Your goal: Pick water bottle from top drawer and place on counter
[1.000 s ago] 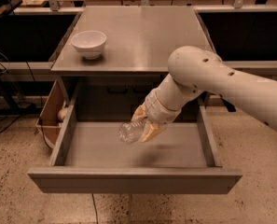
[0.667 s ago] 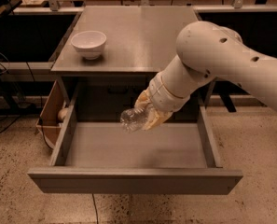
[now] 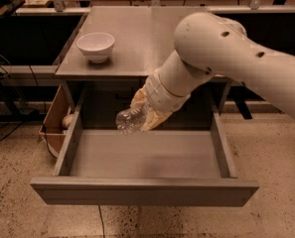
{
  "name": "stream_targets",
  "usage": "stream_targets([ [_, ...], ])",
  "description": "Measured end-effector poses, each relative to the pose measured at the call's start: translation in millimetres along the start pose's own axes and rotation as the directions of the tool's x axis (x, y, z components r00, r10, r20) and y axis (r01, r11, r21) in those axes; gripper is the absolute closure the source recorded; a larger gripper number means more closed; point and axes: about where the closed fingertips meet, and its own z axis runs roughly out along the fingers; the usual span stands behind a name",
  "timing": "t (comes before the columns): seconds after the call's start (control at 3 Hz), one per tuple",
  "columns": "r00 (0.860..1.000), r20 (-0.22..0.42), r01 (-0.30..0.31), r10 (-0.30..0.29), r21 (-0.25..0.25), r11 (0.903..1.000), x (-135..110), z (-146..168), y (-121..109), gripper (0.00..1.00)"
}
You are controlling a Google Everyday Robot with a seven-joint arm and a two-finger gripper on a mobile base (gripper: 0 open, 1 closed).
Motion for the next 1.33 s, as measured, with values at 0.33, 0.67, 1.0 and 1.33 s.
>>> stream_targets([
  [0.33, 0.990, -0.062, 0.130, -0.127, 0.057, 0.9898, -21.1, -22.9, -41.4, 1.00],
  [0.67, 0.971, -0.125, 0.220, -0.204, 0.125, 0.9675, -30.8, -51.2, -80.0, 1.00],
  [1.0, 0.966, -0.144, 0.242, -0.216, 0.201, 0.9494, -15.7, -73.6, -111.1, 1.00],
  [1.33, 0.965, -0.163, 0.248, -0.207, 0.295, 0.9229, 9.3, -110.7, -149.3, 1.00],
])
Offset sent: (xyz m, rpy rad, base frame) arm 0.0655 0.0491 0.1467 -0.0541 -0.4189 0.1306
